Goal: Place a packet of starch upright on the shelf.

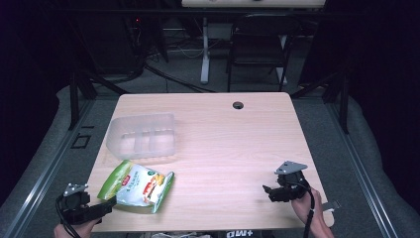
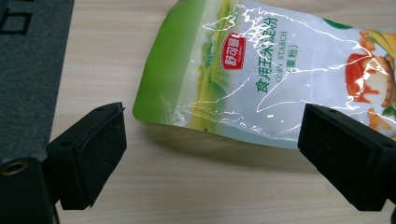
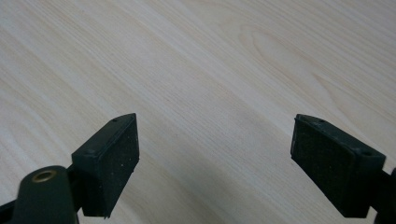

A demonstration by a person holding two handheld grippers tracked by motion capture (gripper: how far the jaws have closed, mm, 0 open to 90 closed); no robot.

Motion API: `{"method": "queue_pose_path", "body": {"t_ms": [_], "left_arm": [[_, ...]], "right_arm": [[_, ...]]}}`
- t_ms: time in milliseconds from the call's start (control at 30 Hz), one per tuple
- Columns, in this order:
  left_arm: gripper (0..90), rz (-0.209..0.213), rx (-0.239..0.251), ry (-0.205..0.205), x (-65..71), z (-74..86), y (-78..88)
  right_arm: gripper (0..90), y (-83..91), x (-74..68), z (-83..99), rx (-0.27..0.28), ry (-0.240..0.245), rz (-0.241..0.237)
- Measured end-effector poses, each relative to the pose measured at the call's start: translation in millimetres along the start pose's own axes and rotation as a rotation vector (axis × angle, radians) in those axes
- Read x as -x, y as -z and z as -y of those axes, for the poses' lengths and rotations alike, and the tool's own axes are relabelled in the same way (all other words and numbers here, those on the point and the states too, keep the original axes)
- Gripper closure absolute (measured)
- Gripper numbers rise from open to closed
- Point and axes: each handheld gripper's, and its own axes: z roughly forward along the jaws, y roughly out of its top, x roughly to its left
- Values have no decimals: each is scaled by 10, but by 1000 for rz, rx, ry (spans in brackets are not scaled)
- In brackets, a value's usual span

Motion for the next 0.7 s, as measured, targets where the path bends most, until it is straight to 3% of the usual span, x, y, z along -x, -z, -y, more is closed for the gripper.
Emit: {"method": "queue_pose_path", "body": {"t_ms": [333,533,700], "left_arm": [[88,41,-17,72,-89,67,18],[93,46,-34,82,-107,78,9],[113,82,-57,95,-122,82,-47]], "right_arm": [[148,1,-15,-17,5,10,5],[148,11,-26,-26,14,17,4],[148,-8,-27,-27,10,16,4]]}}
